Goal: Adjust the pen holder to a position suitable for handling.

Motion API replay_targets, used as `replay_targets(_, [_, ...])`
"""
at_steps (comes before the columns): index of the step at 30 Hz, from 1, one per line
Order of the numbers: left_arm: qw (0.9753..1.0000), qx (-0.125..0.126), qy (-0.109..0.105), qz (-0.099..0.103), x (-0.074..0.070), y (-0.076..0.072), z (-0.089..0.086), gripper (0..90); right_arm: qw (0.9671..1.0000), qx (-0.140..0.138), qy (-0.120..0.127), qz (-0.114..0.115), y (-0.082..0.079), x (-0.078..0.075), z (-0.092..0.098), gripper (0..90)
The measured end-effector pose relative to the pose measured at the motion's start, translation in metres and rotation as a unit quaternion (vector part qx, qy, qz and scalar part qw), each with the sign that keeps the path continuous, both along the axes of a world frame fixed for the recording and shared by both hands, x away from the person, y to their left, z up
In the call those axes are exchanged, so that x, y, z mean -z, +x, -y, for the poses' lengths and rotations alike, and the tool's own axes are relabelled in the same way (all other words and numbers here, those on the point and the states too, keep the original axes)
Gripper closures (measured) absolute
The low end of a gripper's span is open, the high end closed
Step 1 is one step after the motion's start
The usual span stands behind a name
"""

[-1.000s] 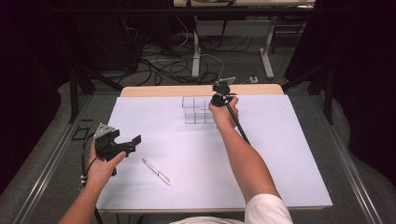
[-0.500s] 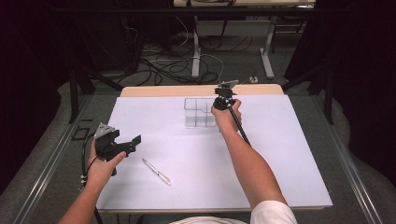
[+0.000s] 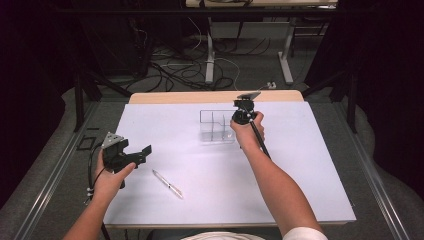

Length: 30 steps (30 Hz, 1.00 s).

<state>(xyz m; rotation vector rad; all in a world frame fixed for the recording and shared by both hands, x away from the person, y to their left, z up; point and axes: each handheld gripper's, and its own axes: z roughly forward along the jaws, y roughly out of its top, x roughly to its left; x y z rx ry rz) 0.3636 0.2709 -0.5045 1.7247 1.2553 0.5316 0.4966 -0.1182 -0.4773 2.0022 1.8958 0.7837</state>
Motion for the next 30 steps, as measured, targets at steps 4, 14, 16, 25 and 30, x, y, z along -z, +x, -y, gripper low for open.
replay_targets(4, [1.0,0.0,0.001,0.001,0.0,0.0,0.0,2.7,1.0,-0.005,0.002,-0.003,-0.008,-0.001,0.005,87.2])
replay_targets(14, [1.0,-0.002,0.002,0.0,0.001,0.0,0.0,2.8,0.9999,-0.003,0.002,-0.015,-0.021,0.0,0.008,87.1])
replay_targets(16, [1.0,-0.002,0.002,0.0,0.001,0.001,0.0,2.7,0.9999,-0.006,-0.002,-0.012,-0.023,0.001,0.008,87.0])
replay_targets(25, [1.0,-0.004,0.002,0.0,0.001,0.001,0.0,2.7,0.9998,-0.01,-0.001,-0.014,-0.027,0.003,0.003,85.4])
replay_targets(30, [1.0,-0.004,0.001,0.0,0.002,0.001,0.0,2.7,0.9995,-0.01,0.014,-0.025,-0.027,0.003,0.004,84.3])
